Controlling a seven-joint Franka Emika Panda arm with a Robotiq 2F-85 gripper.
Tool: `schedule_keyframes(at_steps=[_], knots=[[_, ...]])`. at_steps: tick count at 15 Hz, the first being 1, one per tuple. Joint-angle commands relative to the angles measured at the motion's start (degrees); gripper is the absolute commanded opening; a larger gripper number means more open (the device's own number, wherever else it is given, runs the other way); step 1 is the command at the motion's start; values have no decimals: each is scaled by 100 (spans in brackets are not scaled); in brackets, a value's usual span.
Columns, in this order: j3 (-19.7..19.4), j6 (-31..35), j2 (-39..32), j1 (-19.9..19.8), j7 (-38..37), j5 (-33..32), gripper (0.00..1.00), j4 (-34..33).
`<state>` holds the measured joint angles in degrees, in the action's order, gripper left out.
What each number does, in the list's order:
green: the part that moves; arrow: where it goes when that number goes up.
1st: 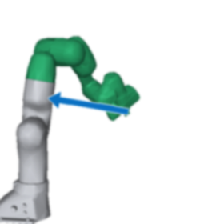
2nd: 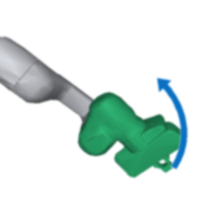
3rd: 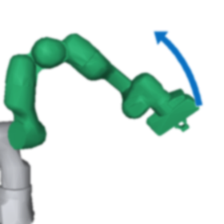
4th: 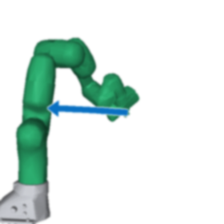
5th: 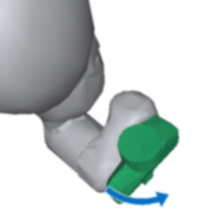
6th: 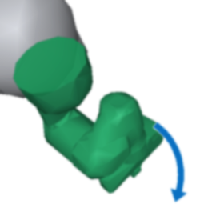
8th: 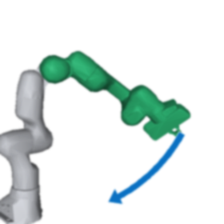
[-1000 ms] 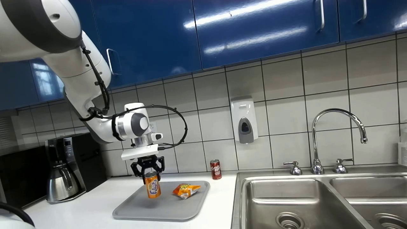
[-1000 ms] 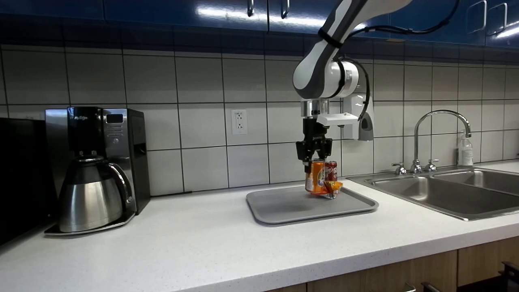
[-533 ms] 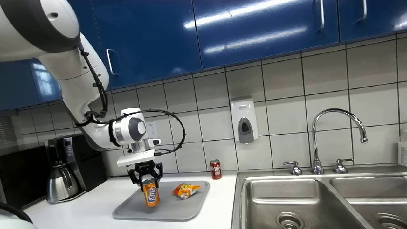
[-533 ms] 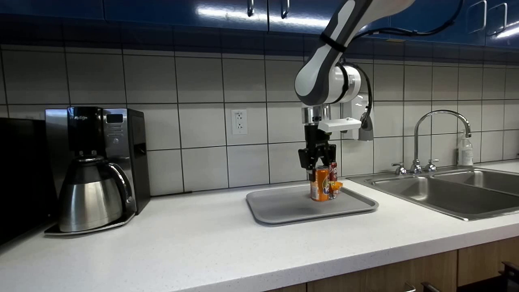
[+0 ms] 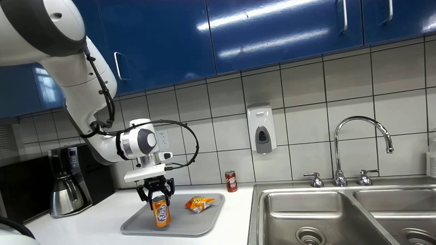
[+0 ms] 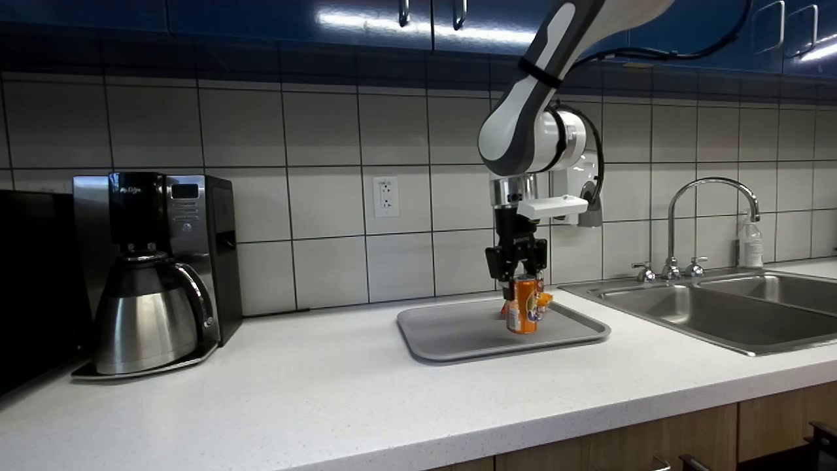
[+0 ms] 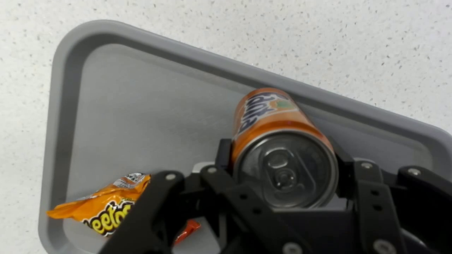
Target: Put the cans on the tray
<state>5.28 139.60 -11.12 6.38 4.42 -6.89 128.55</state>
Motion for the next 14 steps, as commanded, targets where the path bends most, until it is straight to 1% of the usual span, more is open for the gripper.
schedule_keyframes(at_steps=[1,7,14], knots=[[-38,71,77,27,-219,-154,38,52],[-90,33,-59,53,-479,-294,38,-28],[-109,46,-176,48,-581,-275,38,-94]])
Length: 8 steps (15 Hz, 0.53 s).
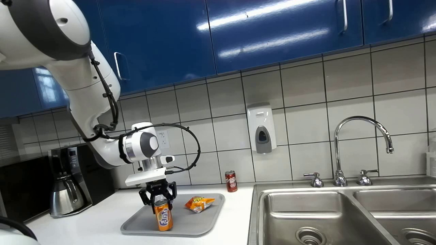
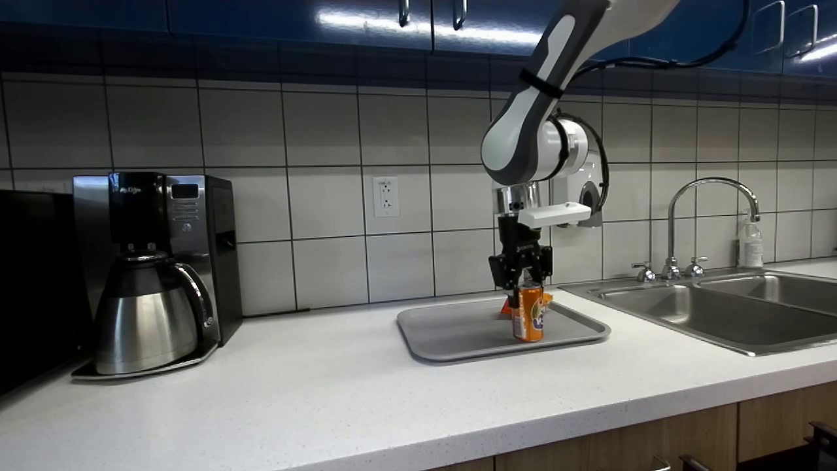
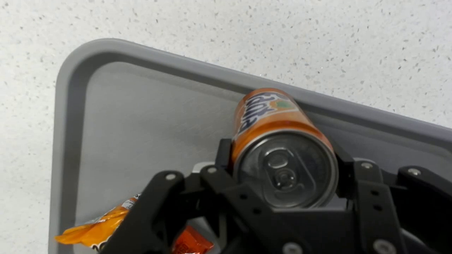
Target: Put the cans on the tray
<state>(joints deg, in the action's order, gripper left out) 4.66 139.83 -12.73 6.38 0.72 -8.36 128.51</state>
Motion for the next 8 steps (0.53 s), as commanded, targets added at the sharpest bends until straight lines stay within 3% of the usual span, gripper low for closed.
schedule_keyframes(at_steps=[1,8], knots=[[-49,32,-23,48,-223,-131,38,-96],[-66,159,-145,53,-285,-114,38,-178]])
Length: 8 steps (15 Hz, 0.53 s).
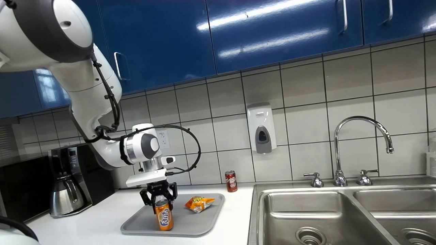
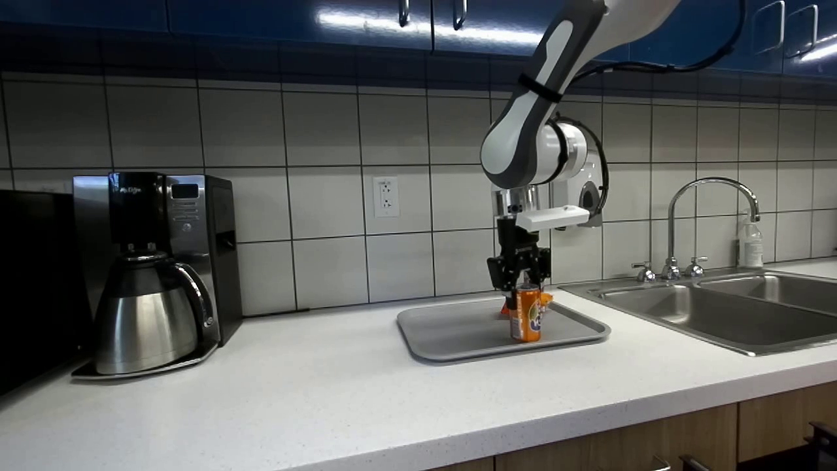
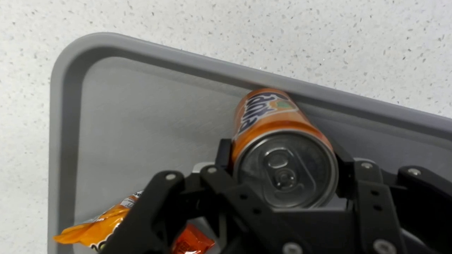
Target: Put the cans on the tray
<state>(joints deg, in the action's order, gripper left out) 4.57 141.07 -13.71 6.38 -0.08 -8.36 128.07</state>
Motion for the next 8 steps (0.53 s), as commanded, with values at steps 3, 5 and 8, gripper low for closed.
schedule_keyframes(at_steps=[3,5,8], knots=[[-69,28,-80,54,-212,-118,38,-174],[-87,-7,-82,63,-231,-149,90,-189],[-93,-22,-50,55,-213,-142,100,-198]])
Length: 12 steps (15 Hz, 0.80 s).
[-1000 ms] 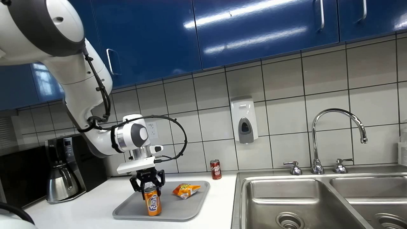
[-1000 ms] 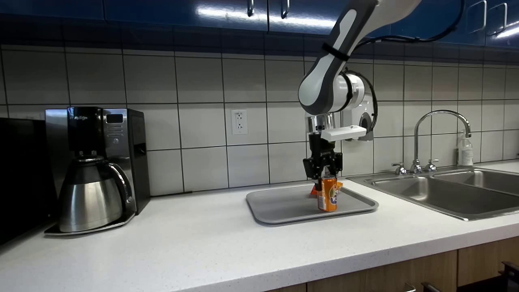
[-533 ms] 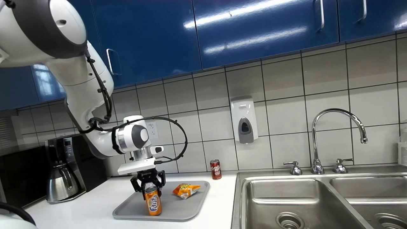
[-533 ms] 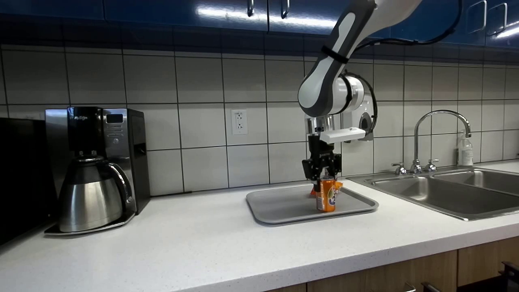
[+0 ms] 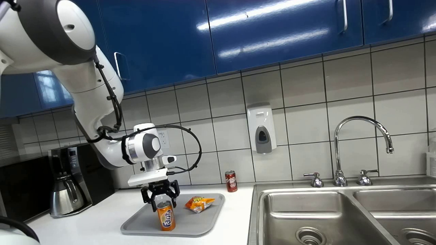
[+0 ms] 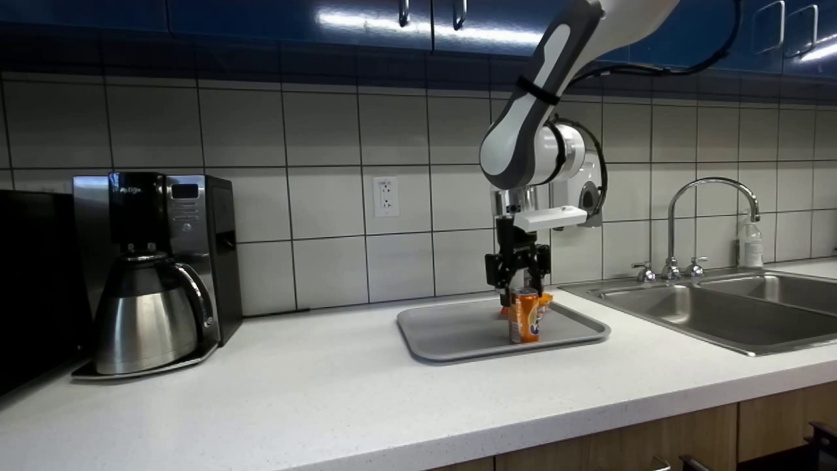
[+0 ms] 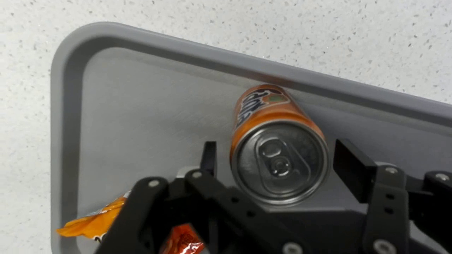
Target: Put the cans on the tray
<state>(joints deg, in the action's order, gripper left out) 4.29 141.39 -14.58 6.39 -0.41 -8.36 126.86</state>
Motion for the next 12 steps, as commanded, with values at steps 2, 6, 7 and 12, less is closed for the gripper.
schedule_keyframes(at_steps=[2,6,7,12], knots=[[-59,-81,131,33,-124,-102,100,-56],[-47,-76,432,-38,30,21,100,-6],[-42,-62,507,-62,74,74,100,-3],[-205,-19,600,-169,47,-104,100,-203]])
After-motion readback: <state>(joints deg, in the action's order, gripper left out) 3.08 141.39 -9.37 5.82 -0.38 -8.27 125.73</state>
